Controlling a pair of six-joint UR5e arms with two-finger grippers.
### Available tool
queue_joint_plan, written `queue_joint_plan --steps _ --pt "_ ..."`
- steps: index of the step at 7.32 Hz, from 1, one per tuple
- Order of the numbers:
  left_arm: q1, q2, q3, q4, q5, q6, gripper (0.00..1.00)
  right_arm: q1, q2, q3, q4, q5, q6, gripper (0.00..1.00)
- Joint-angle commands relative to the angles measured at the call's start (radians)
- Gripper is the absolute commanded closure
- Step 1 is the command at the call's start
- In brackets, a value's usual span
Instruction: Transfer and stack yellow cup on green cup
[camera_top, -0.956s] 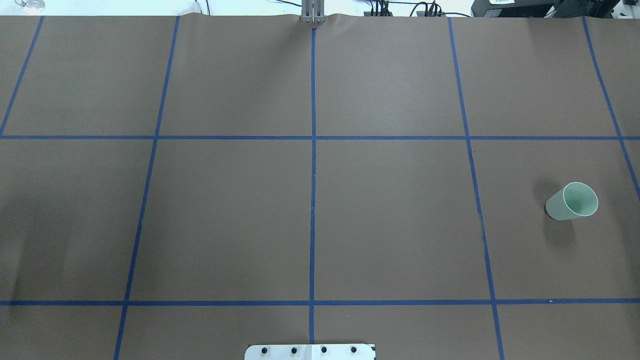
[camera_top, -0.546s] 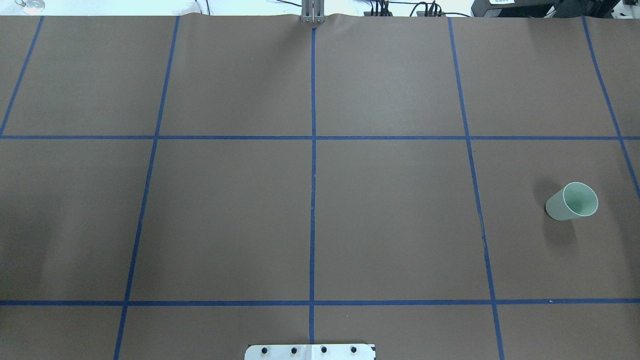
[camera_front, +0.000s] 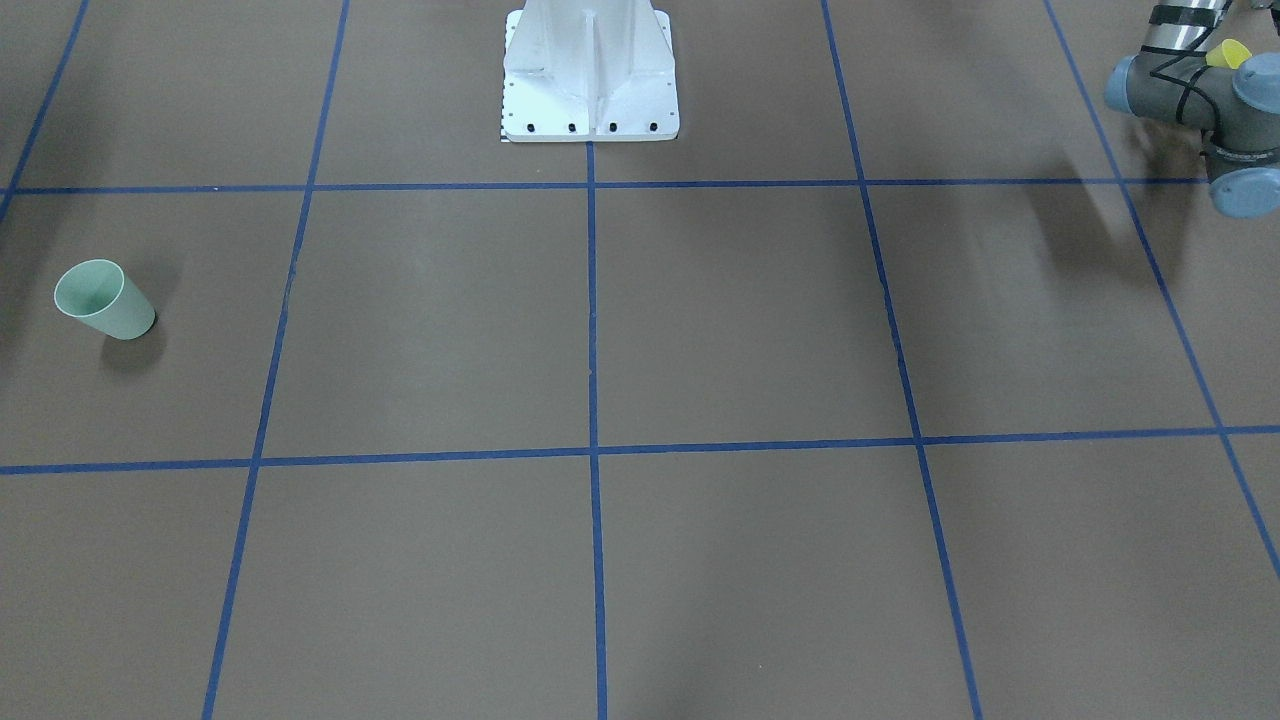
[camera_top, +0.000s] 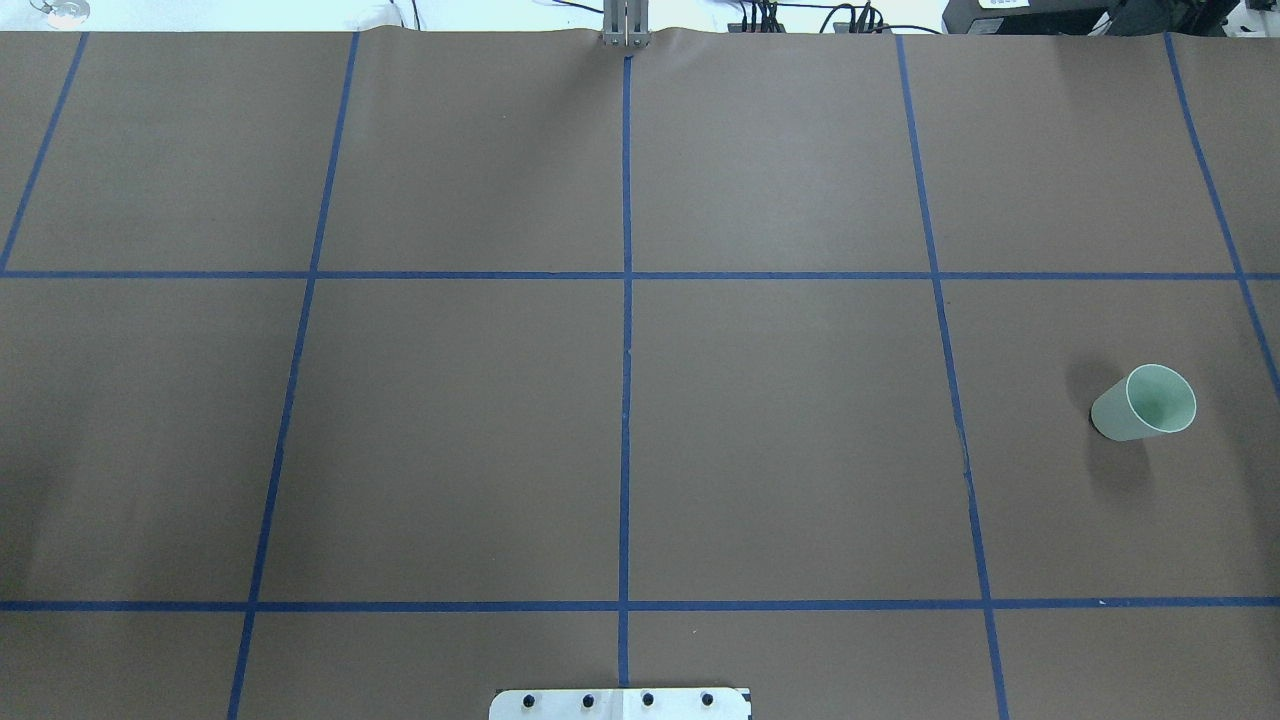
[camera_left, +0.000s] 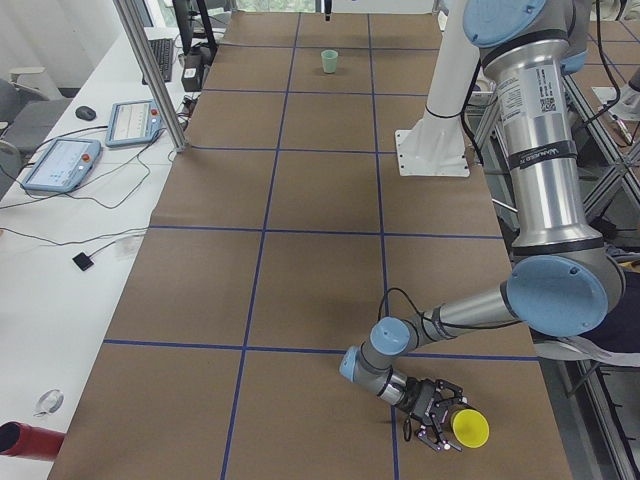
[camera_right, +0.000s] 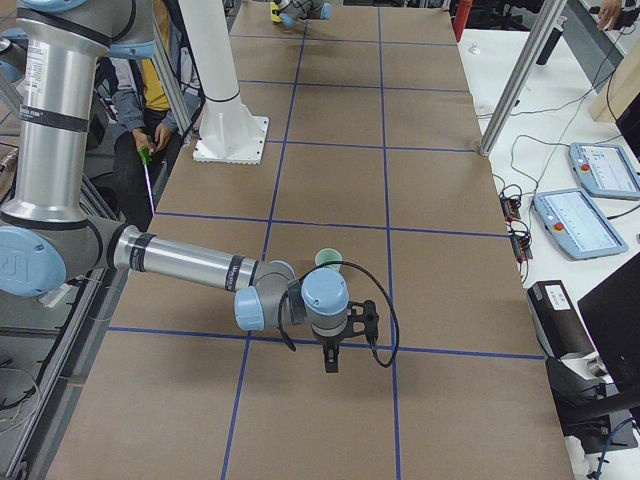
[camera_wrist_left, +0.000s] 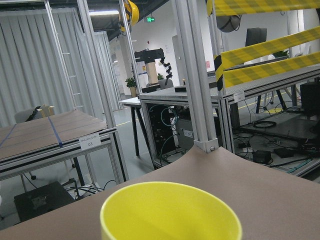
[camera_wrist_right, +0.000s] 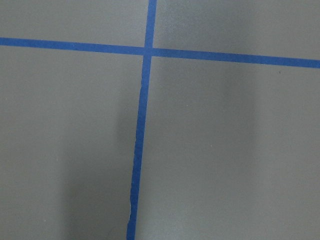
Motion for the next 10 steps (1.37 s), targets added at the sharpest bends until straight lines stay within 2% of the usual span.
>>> queue_joint_plan --steps 1,5,6,8,10 --pt "0.002 0.001 0.016 -0.009 -0.017 0.001 0.0 0.0 0.0 0.0 0.001 0.0 0.0 0.0" --pt "0.003 0.0 0.019 0.006 -0.037 0.091 0.01 0.0 0.0 -0.005 -0.001 0.0 0.0 0.0" --pt "0.006 0.001 0.019 0.01 -0.037 0.091 0.11 0.0 0.0 -0.005 -0.001 0.0 0.0 0.0" --pt "0.012 0.0 0.019 0.01 -0.037 0.103 0.43 0.0 0.0 -0.006 -0.001 0.0 0.001 0.0" --pt "0.014 0.001 0.019 0.011 -0.029 0.158 0.44 0.0 -0.002 -0.009 -0.001 -0.002 0.002 0.0"
